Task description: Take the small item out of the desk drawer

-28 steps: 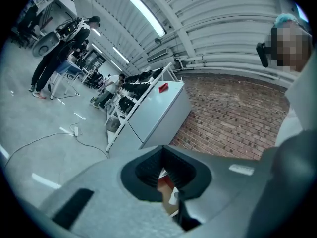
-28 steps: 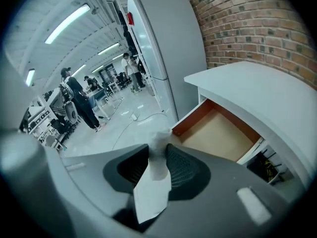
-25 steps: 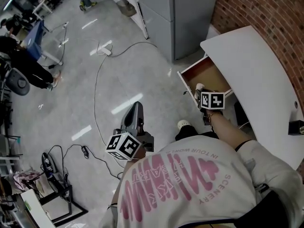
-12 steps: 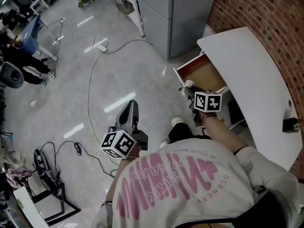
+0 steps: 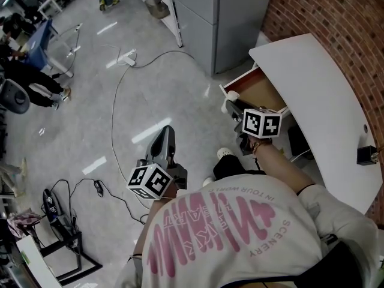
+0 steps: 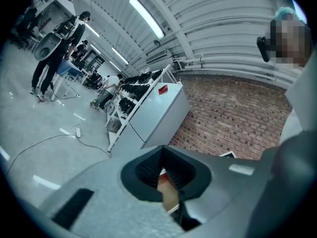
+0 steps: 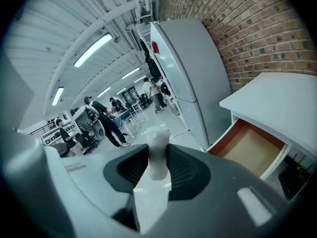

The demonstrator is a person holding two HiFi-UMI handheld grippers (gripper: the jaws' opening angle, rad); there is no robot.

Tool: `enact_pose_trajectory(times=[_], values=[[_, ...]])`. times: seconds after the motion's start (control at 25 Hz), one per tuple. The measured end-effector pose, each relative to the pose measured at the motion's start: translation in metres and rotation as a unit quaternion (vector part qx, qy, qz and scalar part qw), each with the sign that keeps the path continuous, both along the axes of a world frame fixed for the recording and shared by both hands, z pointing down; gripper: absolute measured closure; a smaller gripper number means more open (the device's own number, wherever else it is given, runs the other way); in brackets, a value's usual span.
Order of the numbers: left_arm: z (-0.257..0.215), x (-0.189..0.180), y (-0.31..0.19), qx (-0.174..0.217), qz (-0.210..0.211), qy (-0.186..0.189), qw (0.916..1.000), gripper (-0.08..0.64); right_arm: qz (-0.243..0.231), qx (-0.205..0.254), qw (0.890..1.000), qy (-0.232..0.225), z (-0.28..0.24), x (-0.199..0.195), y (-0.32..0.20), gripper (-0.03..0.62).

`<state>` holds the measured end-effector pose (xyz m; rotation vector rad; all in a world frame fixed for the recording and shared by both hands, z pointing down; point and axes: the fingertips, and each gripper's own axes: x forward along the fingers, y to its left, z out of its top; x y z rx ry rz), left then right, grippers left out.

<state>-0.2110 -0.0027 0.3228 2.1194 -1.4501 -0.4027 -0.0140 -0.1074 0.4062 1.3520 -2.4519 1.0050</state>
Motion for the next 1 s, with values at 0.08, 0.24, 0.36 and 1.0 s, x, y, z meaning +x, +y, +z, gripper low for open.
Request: enact_pose_trajectory(times=[0.08, 0.24, 0.36, 1.0], values=[[-0.001, -0.003, 0.001, 0.002, -0.004, 0.0, 1.0, 0.557, 0.002, 0.004, 1.0, -0.012, -0.008, -0.003, -0.001, 0.465], [-0.001, -0.01, 0.002, 0.001, -0.016, -0.008, 0.9998, 0.557, 0.007, 0.009, 0.999, -0.042, -0.025, -0.009, -0.003, 0.465], [-0.002, -0.015, 0.0, -0.004, -0.025, -0.027, 0.9993, 0.557, -0.002, 0.017, 0.999, -0.049, -0.039, -0.018, -0.003, 0.465], [-0.031, -0.003, -0.016, 0.037, -0.043, -0.042, 0.9975, 0.557, -0.051, 0.058, 0.993, -0.094, -0.09, -0.029, -0.016, 0.465]])
